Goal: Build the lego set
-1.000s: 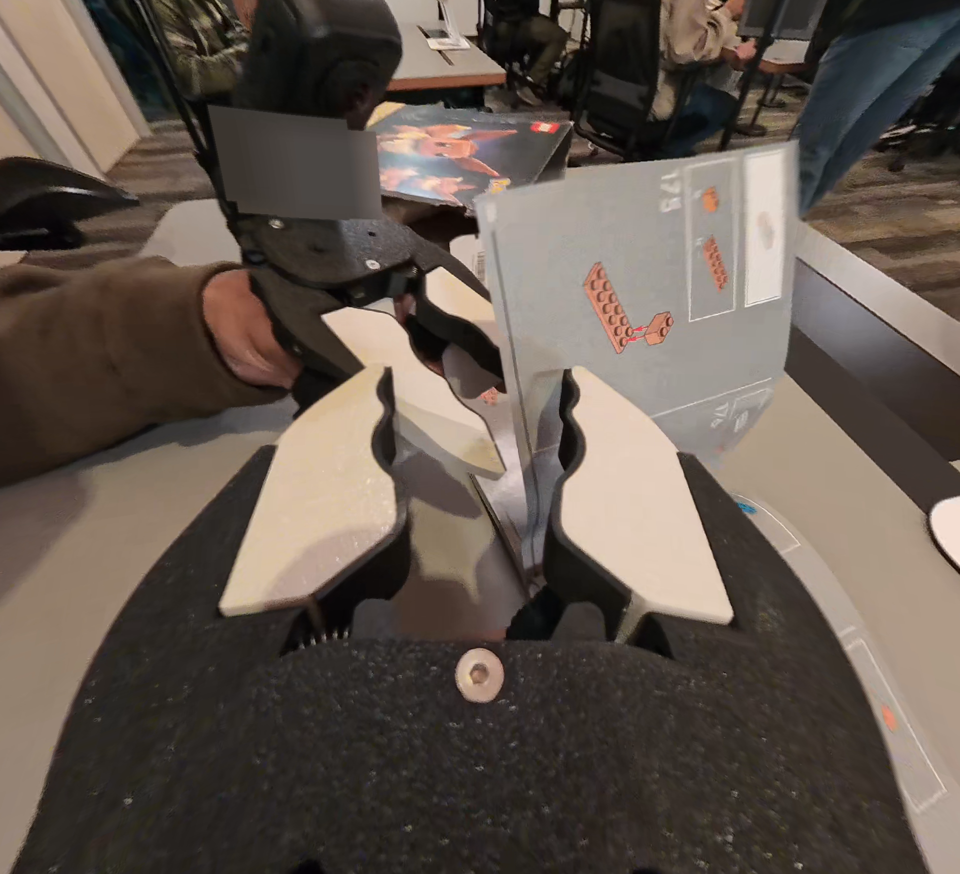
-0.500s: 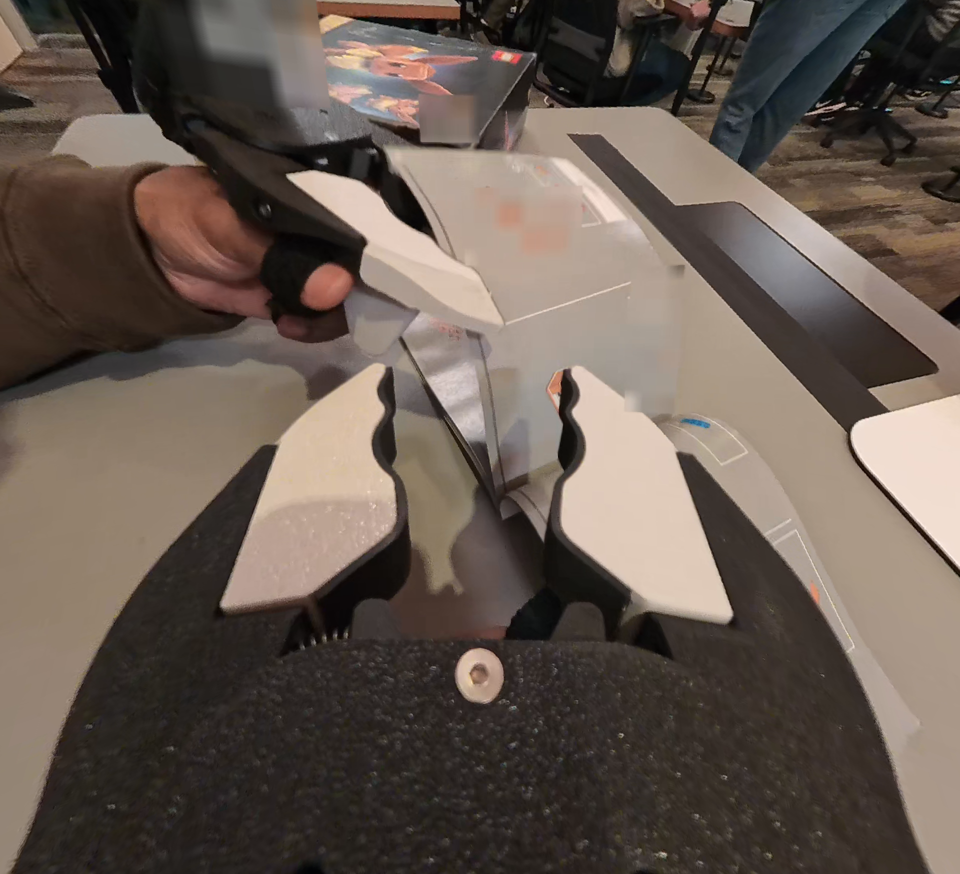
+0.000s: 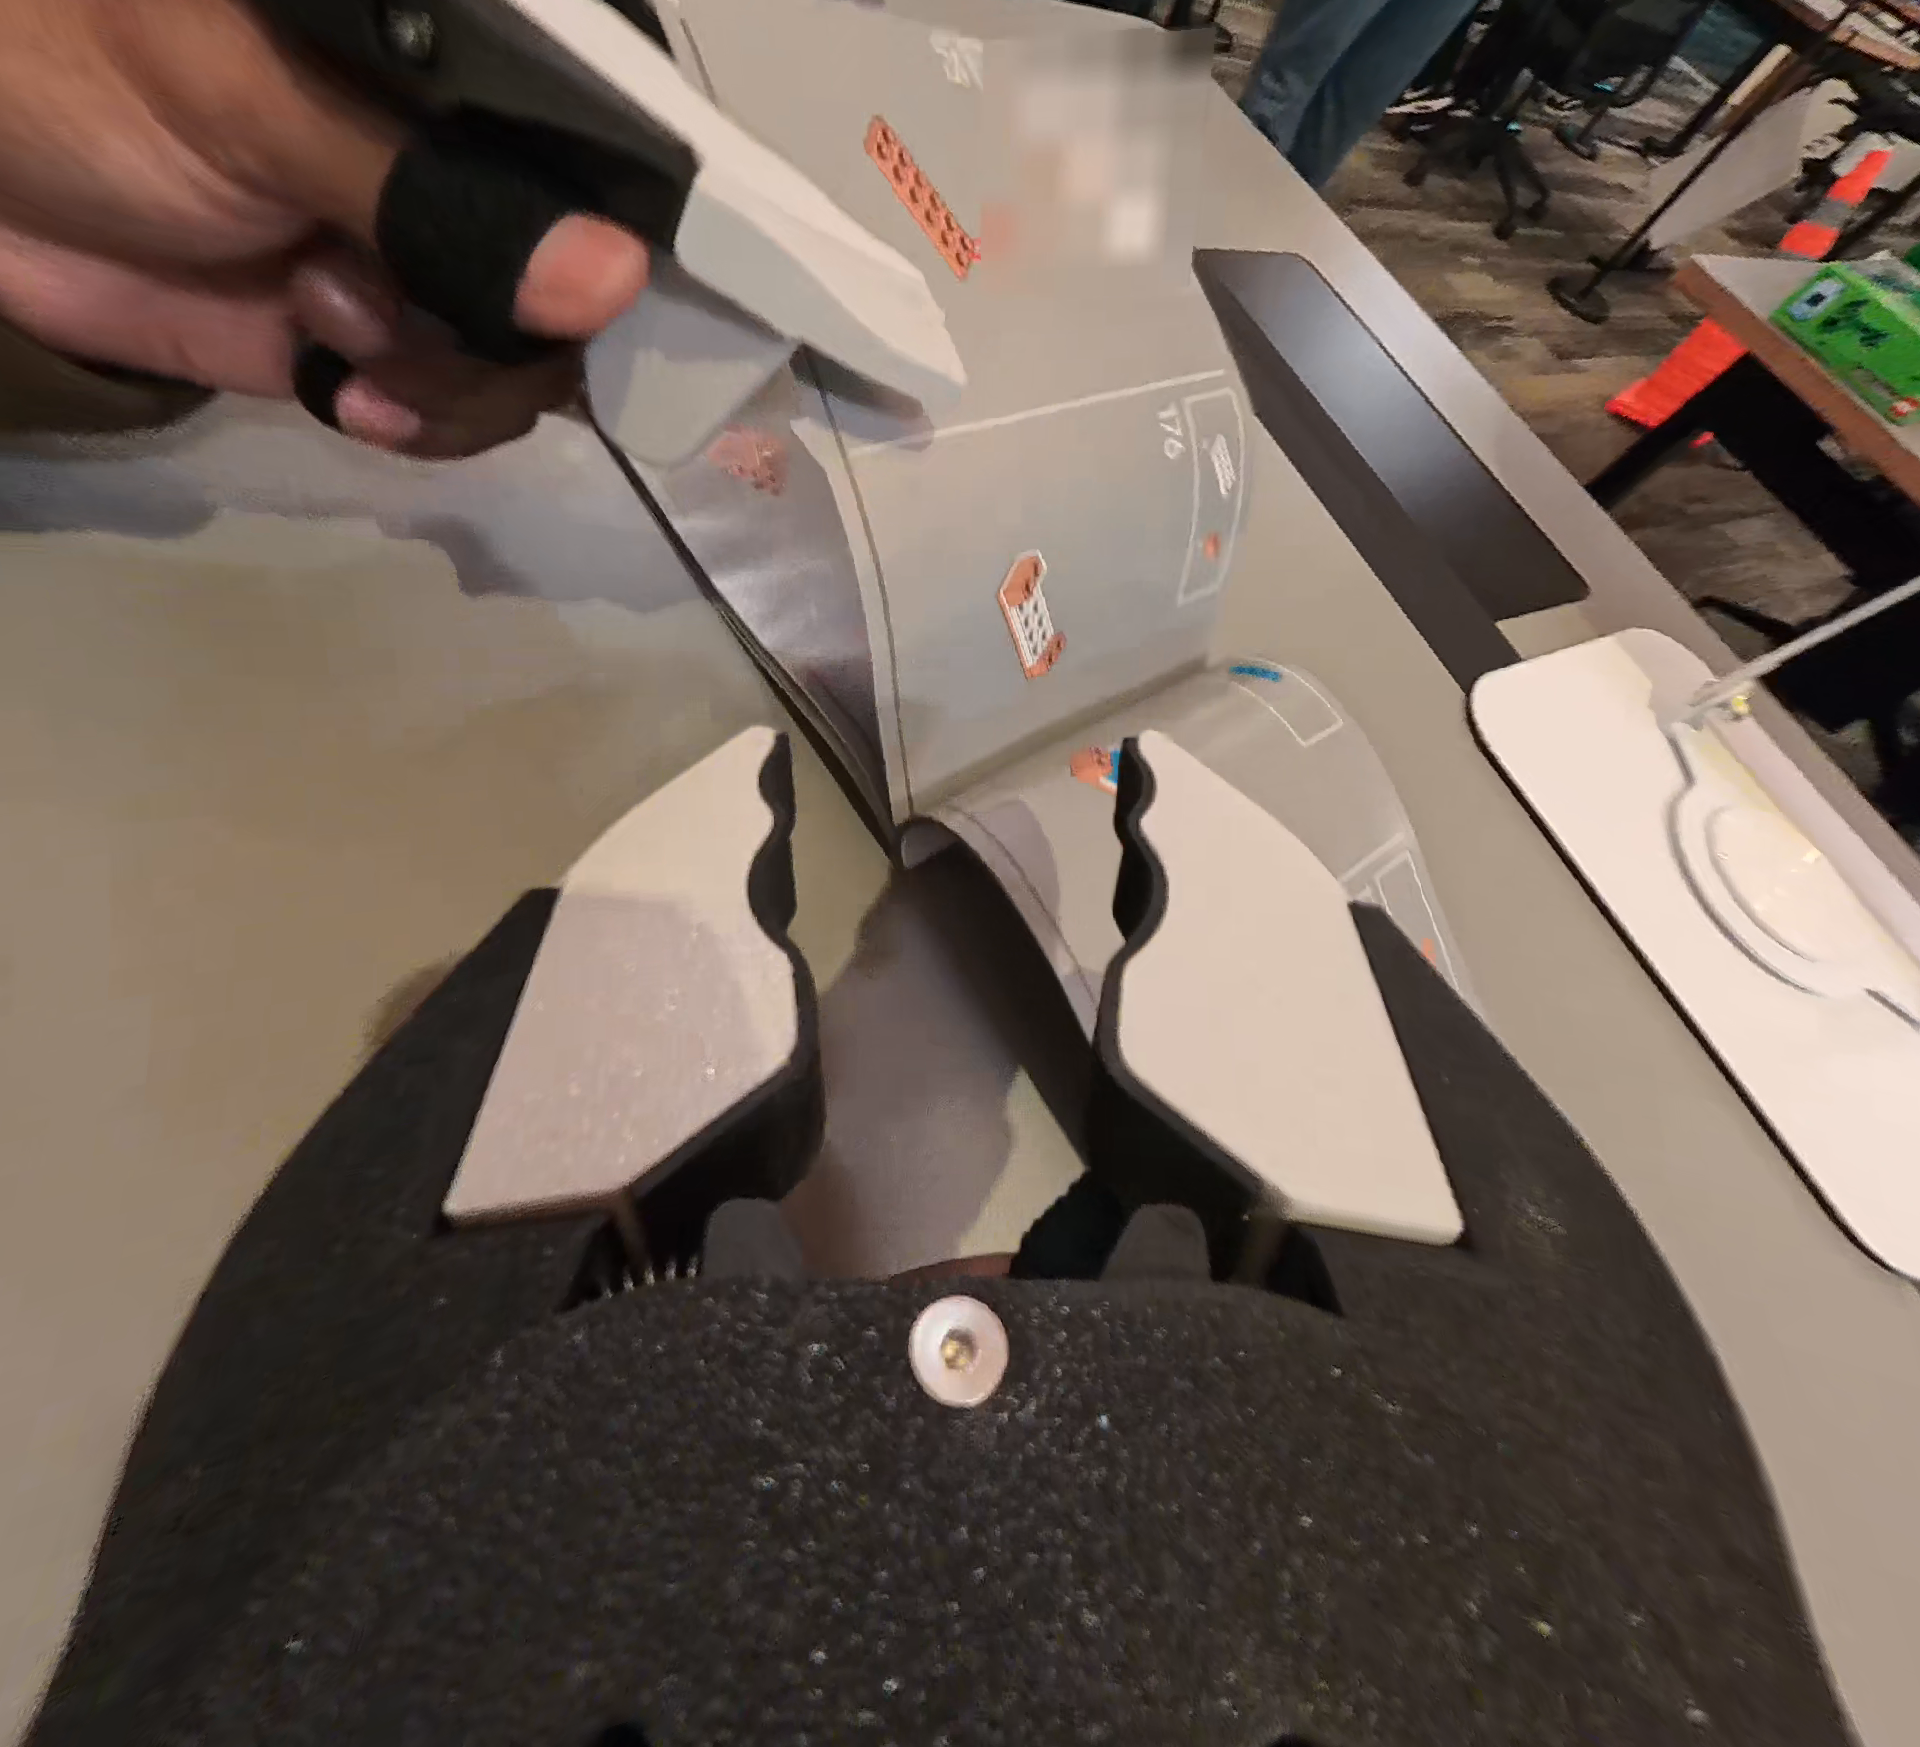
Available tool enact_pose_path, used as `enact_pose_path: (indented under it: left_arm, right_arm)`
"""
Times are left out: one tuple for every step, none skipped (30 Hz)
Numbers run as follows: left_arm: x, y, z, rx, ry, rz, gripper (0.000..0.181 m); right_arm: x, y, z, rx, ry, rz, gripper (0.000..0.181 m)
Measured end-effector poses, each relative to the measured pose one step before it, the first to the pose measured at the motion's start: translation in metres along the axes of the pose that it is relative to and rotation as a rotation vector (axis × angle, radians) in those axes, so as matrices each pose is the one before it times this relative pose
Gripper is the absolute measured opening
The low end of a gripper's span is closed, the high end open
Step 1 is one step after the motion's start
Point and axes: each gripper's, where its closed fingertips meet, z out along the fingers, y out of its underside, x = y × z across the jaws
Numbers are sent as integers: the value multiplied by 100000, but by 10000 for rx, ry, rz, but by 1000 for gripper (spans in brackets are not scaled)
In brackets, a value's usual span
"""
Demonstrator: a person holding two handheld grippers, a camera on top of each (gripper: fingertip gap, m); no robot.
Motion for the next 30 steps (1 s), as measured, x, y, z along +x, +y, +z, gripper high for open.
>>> enact_pose_path:
  left_arm:
    - [-195, 72, -74, -92, -66, -61, 40]
    - [-199, 103, -80, -112, -79, -37, 40]
    - [-187, 135, -97, -136, -60, -6, 40]
    - [-145, 129, -113, -109, -31, 18, 39]
    - [-189, 134, -110, -119, -54, 14, 39]
    - [-215, 150, -111, -126, -64, 14, 39]
    - [-179, 170, -94, -116, -36, 33, 39]
    - [-196, 185, -107, -113, -51, 35, 39]
    - [-273, 201, -107, -112, -95, 28, 39]
    - [-327, 209, -113, -133, -131, 3, 39]
    - [-317, 201, -118, -147, -115, -1, 38]
    - [-318, 219, -132, -151, -109, -9, 38]
    - [-346, 203, -147, -153, -128, -30, 38]
    - [-337, 202, -148, -168, -131, -10, 38]
    - [-342, 252, -160, -203, -143, 46, 38]
    - [-395, 280, -161, -222, -189, 110, 38]
    - [-473, 257, -155, -192, -252, 168, 38]
    - [-504, 214, -182, -185, -289, 208, 39]
    - [-489, 173, -167, -143, -281, 250, 38]
    - [-482, 131, -151, -105, -289, 232, 39]
    - [-439, 106, -127, -79, -270, 204, 39]
    - [-382, 68, -119, -53, -246, 192, 39]
    - [-349, -2, -103, -13, -244, 192, 39]
    - [-391, -42, -118, 13, -282, 181, 39]
    - [-401, -58, -104, 11, -292, 198, 39]
    - [-351, -91, -104, 37, -270, 228, 39]
    - [-285, -182, -97, 94, -241, 244, 40]
    - [-245, -261, -132, 139, -231, 239, 40]
    - [-213, -330, -153, 181, -213, 219, 40]
    - [-58, -401, -137, 243, -125, 198, 40]
  right_arm:
    - [-86, 349, -372, -88, 160, -181, 60]
    - [-128, 349, -397, -82, 125, -149, 59]
    - [-176, 283, -416, -46, 77, -101, 59]
    - [-212, 182, -421, -10, 24, -52, 59]
    - [-230, 161, -379, -15, -27, -6, 58]
    - [-228, 136, -332, -32, -66, 32, 58]
    - [-208, 96, -289, -25, -82, 57, 58]
    - [-193, 70, -258, -10, -97, 60, 58]
    - [-203, 72, -237, -14, -104, 49, 57]
    - [-202, 91, -210, -27, -109, 24, 56]
    - [-202, 120, -185, -36, -95, -5, 56]
    - [-203, 154, -162, -49, -81, -31, 55]
    - [-206, 207, -133, -74, -87, -45, 55]
    - [-232, 219, -107, -80, -103, -52, 55]
    - [-248, 235, -111, -83, -111, -55, 55]
    - [-228, 225, -118, -79, -94, -53, 55]
    - [-220, 199, -134, -49, -89, -58, 55]
    - [-231, 174, -162, -28, -91, -59, 55]
    - [-190, 192, -200, -25, -60, -43, 55]
    - [-166, 188, -275, -16, -39, -34, 55]
    - [-170, 180, -364, -7, -48, -41, 55]
    - [-160, 166, -506, -7, -51, -57, 55]
    - [-137, 155, -672, -12, -38, -84, 55]
    - [-72, 153, -850, -19, -10, -102, 55]
    - [16, 171, -993, -32, 20, -97, 53]
    - [108, 223, -1113, -54, 36, -76, 52]
    - [205, 244, -1238, -76, 43, -34, 51]
    - [278, 218, -1350, -79, 37, 13, 50]
    - [331, 173, -1425, -63, 33, 42, 49]
    - [398, 153, -1471, -50, 44, 52, 49]
